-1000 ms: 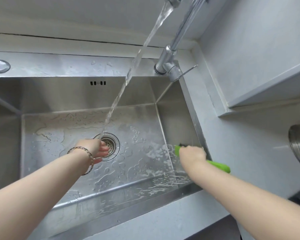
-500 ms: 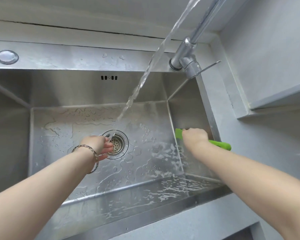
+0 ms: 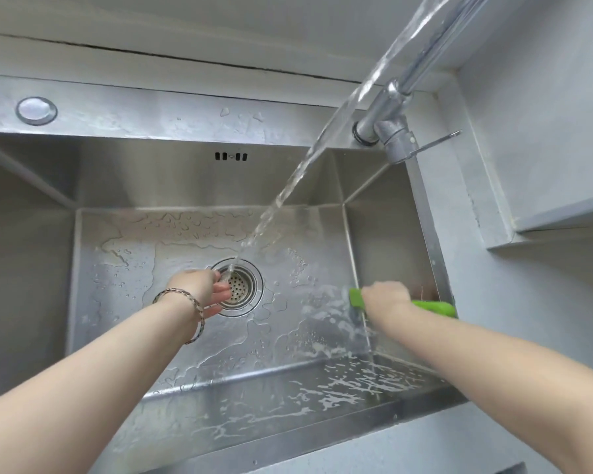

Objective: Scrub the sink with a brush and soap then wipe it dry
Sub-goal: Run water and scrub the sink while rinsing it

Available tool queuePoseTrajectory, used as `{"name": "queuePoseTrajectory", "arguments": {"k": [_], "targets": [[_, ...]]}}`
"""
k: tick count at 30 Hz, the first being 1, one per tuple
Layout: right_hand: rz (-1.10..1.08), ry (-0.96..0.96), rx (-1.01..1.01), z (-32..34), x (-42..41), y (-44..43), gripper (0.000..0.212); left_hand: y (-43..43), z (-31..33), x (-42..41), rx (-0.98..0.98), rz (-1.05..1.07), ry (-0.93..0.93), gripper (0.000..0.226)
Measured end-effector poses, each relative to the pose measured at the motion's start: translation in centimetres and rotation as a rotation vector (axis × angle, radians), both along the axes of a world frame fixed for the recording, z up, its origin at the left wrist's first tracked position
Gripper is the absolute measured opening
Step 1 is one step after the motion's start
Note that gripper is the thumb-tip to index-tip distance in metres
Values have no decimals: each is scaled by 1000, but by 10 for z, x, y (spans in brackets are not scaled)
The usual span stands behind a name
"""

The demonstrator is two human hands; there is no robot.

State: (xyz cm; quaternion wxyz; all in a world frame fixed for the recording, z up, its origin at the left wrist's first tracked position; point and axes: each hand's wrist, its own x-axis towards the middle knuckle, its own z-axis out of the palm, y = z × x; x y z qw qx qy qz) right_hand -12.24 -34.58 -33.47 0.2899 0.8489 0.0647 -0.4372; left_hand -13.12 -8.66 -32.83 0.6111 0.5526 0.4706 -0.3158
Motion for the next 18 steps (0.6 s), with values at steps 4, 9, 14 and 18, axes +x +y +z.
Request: {"name": "queuePoseTrajectory", "arguments": {"k": [4, 9, 14, 18], "targets": [[-48, -68, -7, 2, 10, -1, 41, -1, 11, 2, -54, 51, -15, 23], [-322, 117, 39, 6, -32, 16, 42, 3, 22, 6, -67, 88, -40, 20], [-1086, -4, 891, 44, -24, 76, 49, -4, 23, 13, -112, 150, -61, 35], [-1564, 180, 1288, 77, -40, 125, 50, -12, 26, 23, -167, 324, -66, 44]]}}
